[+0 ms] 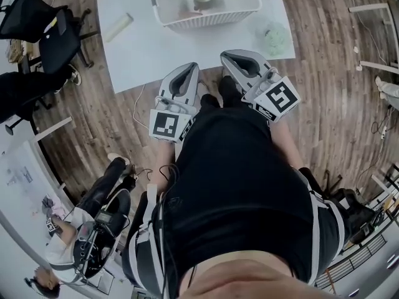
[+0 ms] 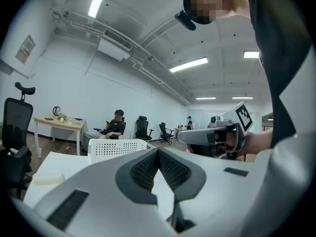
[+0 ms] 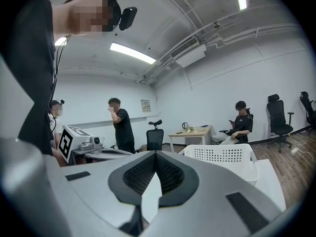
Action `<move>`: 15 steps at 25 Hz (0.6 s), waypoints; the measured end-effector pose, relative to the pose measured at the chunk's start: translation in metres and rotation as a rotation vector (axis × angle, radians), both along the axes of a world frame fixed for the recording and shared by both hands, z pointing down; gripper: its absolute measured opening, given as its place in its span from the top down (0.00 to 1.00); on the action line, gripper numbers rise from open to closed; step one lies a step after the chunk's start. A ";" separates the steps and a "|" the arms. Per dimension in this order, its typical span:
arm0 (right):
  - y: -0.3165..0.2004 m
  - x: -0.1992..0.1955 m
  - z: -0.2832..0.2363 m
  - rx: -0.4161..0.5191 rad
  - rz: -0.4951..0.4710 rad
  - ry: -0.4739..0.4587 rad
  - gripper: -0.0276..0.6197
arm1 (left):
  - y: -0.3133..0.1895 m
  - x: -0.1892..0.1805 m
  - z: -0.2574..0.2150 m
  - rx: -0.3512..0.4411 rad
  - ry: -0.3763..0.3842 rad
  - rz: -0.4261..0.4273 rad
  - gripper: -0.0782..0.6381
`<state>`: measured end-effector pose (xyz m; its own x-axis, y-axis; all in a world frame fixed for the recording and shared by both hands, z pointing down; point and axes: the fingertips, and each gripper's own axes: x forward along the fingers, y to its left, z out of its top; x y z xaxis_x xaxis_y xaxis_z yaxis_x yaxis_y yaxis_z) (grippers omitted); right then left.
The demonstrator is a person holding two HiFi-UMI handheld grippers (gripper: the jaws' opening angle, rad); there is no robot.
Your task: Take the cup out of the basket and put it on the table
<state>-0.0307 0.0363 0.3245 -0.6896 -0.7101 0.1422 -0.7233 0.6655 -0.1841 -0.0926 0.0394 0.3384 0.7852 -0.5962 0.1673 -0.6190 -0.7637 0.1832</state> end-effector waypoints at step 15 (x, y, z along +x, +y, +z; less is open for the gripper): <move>-0.051 0.037 -0.014 0.024 -0.064 -0.049 0.93 | -0.045 0.038 -0.019 0.013 -0.027 -0.071 0.86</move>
<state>0.0060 -0.0147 0.3104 -0.7392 -0.6674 0.0905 -0.6699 0.7147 -0.2012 -0.0542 -0.0052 0.3197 0.7362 -0.6524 0.1797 -0.6762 -0.7202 0.1555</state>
